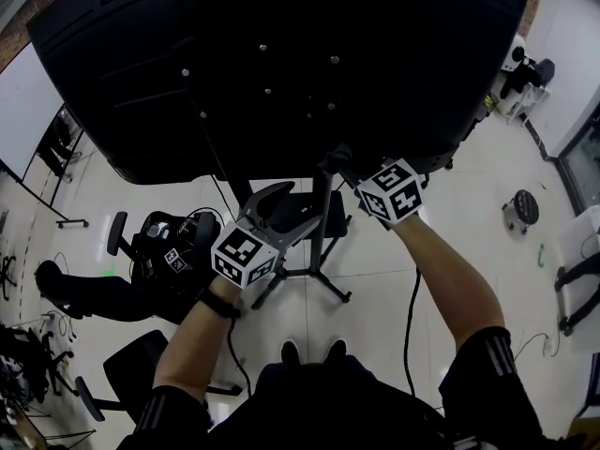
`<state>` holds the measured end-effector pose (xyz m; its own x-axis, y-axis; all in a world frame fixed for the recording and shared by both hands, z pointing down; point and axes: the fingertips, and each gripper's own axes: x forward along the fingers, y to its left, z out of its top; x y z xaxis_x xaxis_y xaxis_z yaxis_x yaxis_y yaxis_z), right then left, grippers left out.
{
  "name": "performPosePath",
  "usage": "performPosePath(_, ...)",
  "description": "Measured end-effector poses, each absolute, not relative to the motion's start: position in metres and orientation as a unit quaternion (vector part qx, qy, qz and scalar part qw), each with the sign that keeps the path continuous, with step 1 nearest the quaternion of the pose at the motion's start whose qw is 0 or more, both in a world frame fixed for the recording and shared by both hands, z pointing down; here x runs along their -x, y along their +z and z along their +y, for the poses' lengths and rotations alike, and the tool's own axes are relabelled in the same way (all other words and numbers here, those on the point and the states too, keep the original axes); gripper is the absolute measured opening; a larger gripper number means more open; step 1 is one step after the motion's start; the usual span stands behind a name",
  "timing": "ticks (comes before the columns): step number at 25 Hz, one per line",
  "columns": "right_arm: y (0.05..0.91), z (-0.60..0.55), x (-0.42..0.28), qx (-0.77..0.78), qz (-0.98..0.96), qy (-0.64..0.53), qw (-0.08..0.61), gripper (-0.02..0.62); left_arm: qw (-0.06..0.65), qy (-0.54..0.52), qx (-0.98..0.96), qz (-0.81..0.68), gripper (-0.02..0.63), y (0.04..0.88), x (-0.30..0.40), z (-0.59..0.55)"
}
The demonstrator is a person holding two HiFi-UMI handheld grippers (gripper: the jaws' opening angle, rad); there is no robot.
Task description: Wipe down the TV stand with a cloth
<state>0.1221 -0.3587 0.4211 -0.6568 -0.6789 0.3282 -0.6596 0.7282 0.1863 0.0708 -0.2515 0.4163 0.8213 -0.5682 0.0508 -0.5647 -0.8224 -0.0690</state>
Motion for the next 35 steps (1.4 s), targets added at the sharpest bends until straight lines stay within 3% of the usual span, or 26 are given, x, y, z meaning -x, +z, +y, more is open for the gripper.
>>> performPosePath(35, 0.694, -0.354, -0.123, -0.342, -0.889, 0.142, 0.269, 0.071, -0.119, -0.110, 0.930, 0.330, 0.342, 0.651, -0.065, -0.286)
